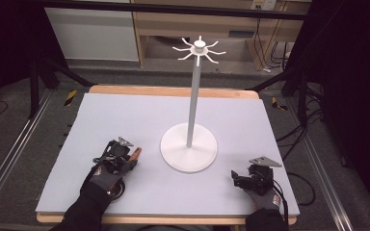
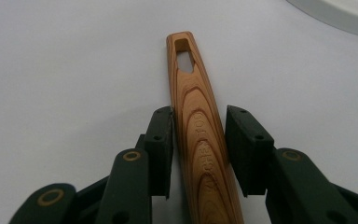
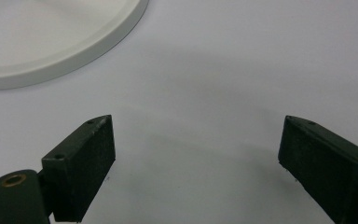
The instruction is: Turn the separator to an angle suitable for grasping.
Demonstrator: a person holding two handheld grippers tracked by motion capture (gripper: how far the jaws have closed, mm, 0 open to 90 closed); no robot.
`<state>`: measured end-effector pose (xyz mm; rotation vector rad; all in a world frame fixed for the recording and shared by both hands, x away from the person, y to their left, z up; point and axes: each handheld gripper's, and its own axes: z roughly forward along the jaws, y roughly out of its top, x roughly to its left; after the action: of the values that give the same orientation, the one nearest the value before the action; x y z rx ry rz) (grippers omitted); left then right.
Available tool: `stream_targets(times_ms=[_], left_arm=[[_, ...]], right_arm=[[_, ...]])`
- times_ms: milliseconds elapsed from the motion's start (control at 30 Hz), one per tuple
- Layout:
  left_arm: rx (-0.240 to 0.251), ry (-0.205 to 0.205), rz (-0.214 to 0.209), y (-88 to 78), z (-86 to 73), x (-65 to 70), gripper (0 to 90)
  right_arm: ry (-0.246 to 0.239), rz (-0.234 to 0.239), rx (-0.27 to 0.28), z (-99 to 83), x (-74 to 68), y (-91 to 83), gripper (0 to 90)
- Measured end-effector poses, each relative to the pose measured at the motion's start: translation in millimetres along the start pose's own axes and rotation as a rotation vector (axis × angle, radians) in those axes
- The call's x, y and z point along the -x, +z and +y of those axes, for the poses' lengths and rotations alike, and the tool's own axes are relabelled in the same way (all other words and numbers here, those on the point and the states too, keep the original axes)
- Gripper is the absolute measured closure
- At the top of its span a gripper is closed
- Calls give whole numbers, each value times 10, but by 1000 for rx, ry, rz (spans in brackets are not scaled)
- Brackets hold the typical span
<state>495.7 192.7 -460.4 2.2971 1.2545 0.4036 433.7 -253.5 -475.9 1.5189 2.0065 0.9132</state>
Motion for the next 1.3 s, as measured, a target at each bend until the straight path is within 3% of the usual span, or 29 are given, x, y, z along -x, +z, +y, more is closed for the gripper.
stream_targets(times_ms=[200,433,633,1300], left_arm=[[-24,3,9,-1,35,18,638],[-9,-5,-1,-48,39,-38,683],[-32,15,-7,-8,32,-19,661],[-49,7,-28,-10,52,-52,672]], right_arm=[[-1,4,-5,1,-1,7,112],[2,1,-5,1,1,5,112],[0,2,-6,1,2,7,111],[5,6,-19,6,-8,15,111]])
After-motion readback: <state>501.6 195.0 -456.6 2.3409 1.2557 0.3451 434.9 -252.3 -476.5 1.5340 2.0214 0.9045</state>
